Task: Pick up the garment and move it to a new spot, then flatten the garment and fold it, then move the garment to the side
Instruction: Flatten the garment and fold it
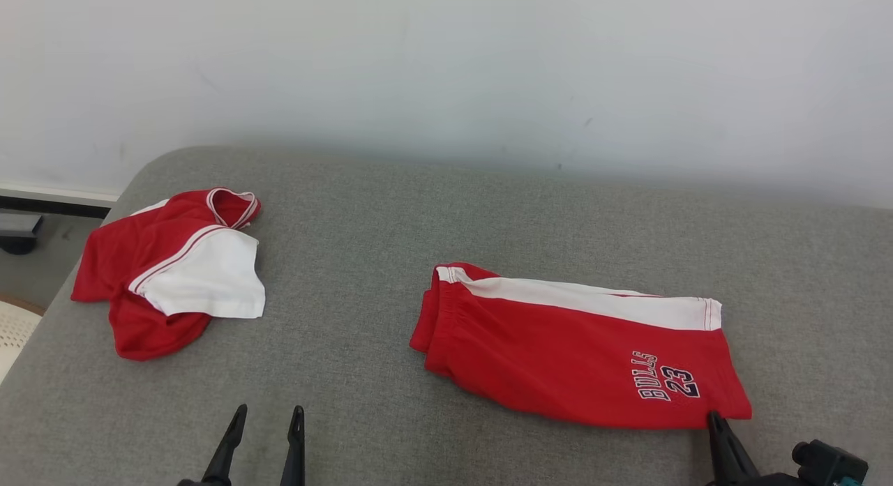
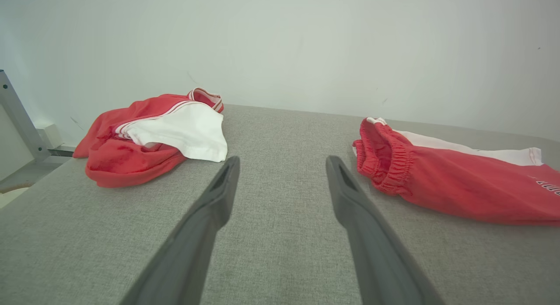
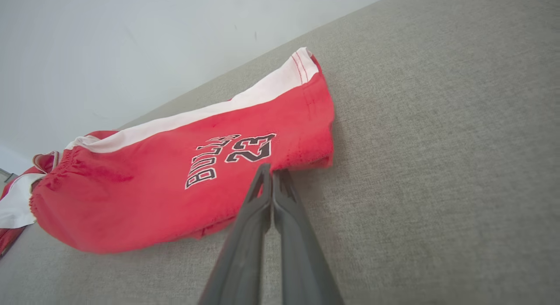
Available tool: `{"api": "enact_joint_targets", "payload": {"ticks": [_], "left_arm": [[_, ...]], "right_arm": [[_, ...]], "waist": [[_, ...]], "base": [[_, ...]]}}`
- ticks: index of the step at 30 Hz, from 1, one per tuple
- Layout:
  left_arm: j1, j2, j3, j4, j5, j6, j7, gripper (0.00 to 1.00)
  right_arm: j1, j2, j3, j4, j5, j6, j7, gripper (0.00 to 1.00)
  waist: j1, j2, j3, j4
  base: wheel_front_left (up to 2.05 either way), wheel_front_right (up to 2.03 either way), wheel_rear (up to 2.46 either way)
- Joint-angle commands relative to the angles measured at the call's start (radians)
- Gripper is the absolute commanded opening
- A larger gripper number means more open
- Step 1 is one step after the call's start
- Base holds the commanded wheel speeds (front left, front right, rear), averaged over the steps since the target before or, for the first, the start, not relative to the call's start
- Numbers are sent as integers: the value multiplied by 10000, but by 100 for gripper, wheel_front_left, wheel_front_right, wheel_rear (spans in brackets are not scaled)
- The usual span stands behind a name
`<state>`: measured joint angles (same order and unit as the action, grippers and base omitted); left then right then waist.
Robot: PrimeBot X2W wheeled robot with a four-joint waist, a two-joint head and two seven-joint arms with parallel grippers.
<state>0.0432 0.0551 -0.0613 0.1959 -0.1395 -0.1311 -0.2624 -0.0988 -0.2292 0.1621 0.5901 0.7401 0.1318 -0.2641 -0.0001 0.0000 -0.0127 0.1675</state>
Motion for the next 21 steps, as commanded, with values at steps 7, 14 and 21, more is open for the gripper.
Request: {"api": "enact_joint_targets", "payload": {"ticks": [7,14,21], "left_arm": [[164,65,8,66,-15,14,-34,100],[173,117,153,-28,4,14,-33,100],[201,115,322,-100,121,14,-34,100]], "right_arm": [[38,302,-353,193,-626,-16,-2,100],[-64,447,-928,-243,-1809,-16,-2,100],[233,768,-1638,-792,-2932,-18,-3,100]], "waist": [[1,0,-115,-173],[1,0,-104,-339],[1,0,-60,-523]], "base": [[0,0,0],[0,0,0],[0,0,0]]}}
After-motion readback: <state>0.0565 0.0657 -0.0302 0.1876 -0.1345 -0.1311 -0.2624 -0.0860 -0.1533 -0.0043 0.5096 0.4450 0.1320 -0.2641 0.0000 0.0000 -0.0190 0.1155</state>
